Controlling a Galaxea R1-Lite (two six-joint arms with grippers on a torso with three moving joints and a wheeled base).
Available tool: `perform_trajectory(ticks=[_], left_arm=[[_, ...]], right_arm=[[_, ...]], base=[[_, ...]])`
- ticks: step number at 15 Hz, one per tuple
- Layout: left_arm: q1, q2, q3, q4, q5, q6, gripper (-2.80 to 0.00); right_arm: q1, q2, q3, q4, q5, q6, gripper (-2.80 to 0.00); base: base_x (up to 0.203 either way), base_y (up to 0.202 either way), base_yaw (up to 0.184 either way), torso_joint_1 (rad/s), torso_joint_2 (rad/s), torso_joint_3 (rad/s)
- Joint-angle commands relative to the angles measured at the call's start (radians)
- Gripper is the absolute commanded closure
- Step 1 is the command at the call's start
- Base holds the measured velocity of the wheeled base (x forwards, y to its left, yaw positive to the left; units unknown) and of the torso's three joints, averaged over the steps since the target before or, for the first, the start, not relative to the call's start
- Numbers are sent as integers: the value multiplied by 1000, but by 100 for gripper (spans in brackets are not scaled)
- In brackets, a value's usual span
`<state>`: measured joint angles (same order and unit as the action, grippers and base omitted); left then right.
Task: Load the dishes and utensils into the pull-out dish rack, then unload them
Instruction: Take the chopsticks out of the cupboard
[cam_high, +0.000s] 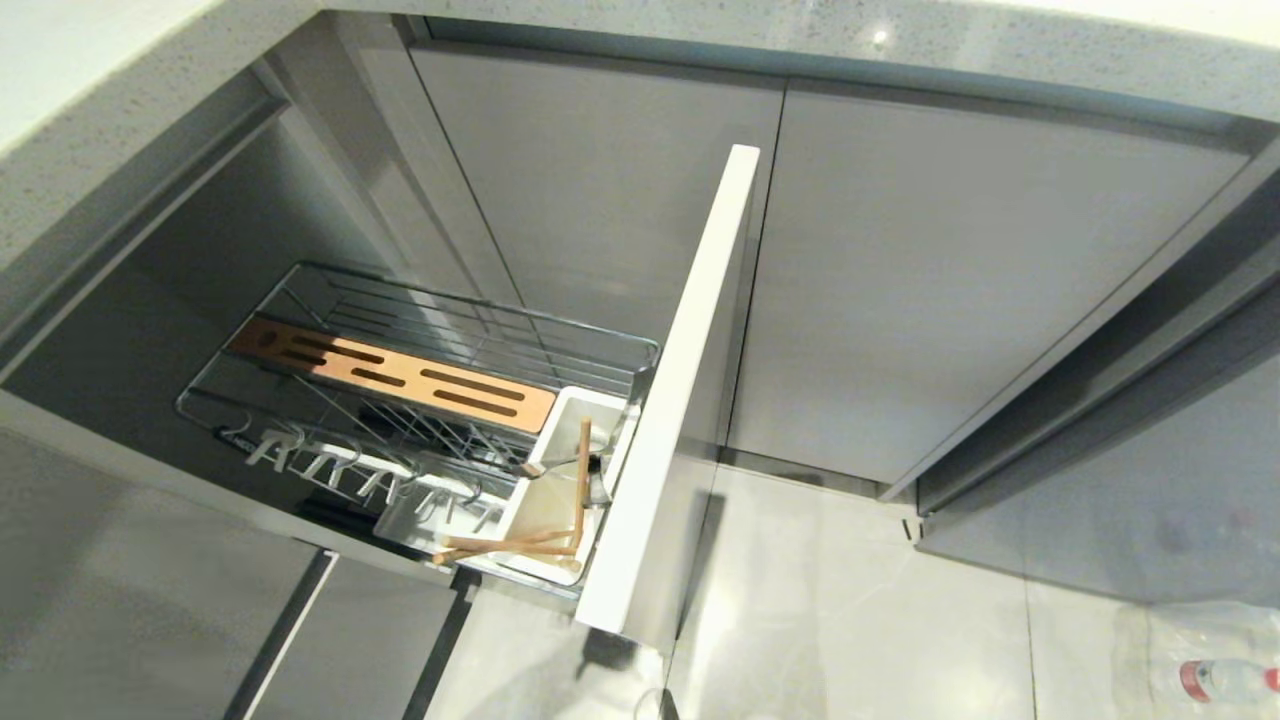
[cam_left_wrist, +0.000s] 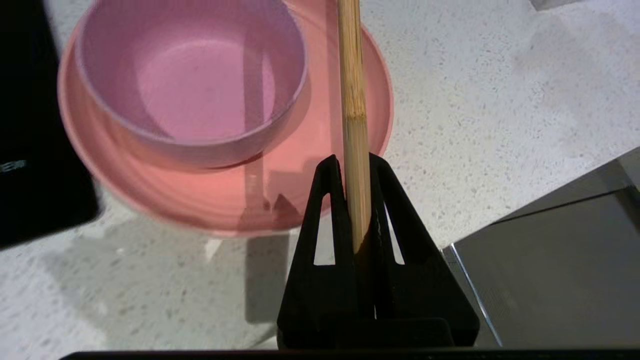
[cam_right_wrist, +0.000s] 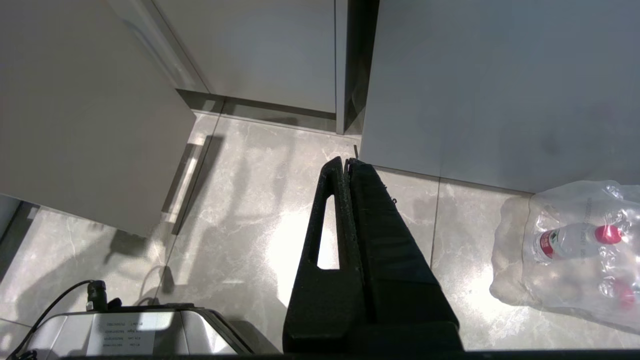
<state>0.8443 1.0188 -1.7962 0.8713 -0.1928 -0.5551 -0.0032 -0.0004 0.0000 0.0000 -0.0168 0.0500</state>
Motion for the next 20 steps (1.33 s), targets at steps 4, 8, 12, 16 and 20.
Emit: perform_trajectory(ticks=[4,8,12,16,20], left_arm=[[3,136,-65,-6,-73,-23,0],[3,216,-88,-27,-100,-33,0],[3,230,-77,-34,-102,-39,0],[3,225,-39,-32,-109,-58,0],[3,219,-2,-32,-138,-83,0]], right_arm=[[0,0,2,2,0,1,0],[0,0,2,0,0,1,0],[0,0,2,0,0,1,0],[0,0,2,0,0,1,0],[0,0,2,0,0,1,0]], base=[[0,0,0,0,0,0],[0,0,0,0,0,0],[0,0,0,0,0,0],[0,0,0,0,0,0],[0,0,0,0,0,0]])
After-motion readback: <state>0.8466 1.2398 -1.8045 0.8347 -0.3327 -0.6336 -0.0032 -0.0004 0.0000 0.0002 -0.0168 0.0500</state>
